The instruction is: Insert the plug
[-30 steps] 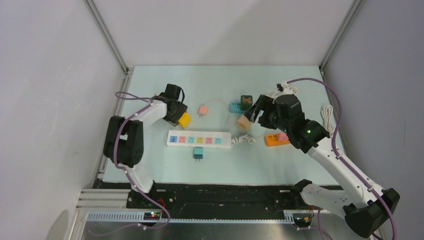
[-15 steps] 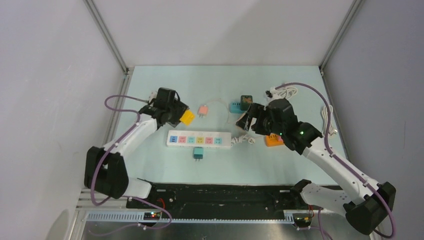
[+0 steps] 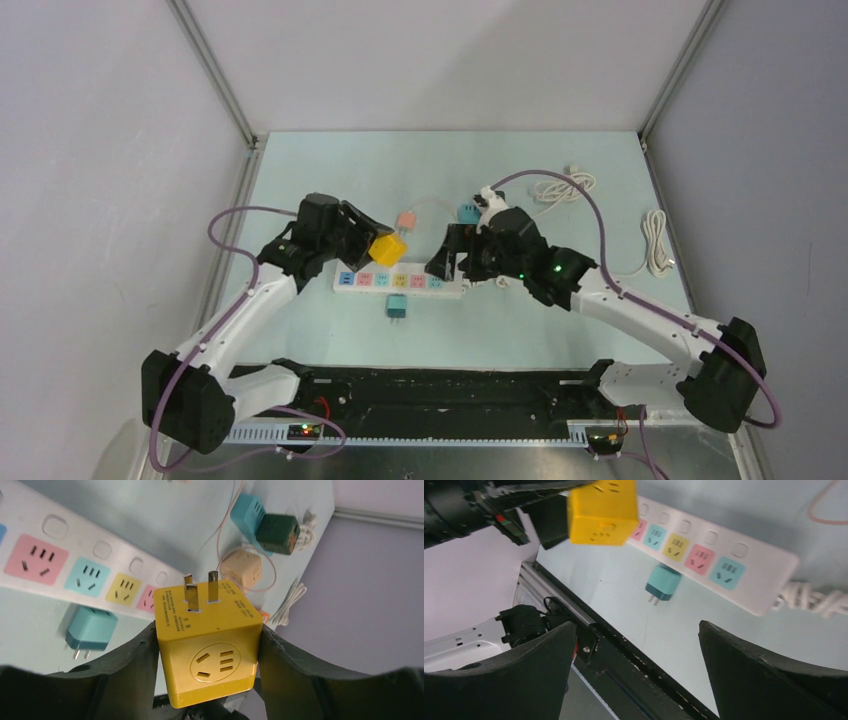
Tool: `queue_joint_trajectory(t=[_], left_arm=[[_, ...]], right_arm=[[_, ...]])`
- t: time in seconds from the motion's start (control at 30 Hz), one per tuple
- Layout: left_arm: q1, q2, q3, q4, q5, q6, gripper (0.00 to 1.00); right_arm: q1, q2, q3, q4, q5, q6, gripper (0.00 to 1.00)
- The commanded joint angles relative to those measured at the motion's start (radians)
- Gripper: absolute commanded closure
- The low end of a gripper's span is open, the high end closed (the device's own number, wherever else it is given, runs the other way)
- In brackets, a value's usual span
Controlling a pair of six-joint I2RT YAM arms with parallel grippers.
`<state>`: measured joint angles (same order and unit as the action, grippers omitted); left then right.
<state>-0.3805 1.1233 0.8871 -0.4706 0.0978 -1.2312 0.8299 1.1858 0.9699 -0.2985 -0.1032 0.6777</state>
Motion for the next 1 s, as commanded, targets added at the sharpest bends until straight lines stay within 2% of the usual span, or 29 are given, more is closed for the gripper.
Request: queue_joint_trajectory(t=[0.0, 0.3, 0.6, 0.73, 0.97], left_arm=[[-0.004, -0.045, -0.030, 0.065, 0.138, -0.059, 0.76], [-0.005, -0.118, -0.054, 0.105, 0.206, -0.163, 0.76], [-0.005, -0.140, -0.098, 0.120, 0.249, -0.184, 0.75], [-0.005, -0.153, -0.114, 0.133, 0.245, -0.193, 0.75], [-0.005, -0.198, -0.138, 0.153, 0.246, -0.223, 0.73]], right_arm=[[0.069, 0.056, 0.004, 0.185, 0.034, 0.019, 0.01], [0.152, 0.214, 0.057, 0.309, 0.195, 0.091, 0.01], [0.164, 0.235, 0.057, 0.464, 0.152, 0.107, 0.01], [0.166, 0.245, 0.060, 0.473, 0.150, 0.122, 0.01], [0.161, 0.337, 0.100, 0.434, 0.138, 0.209, 0.08]])
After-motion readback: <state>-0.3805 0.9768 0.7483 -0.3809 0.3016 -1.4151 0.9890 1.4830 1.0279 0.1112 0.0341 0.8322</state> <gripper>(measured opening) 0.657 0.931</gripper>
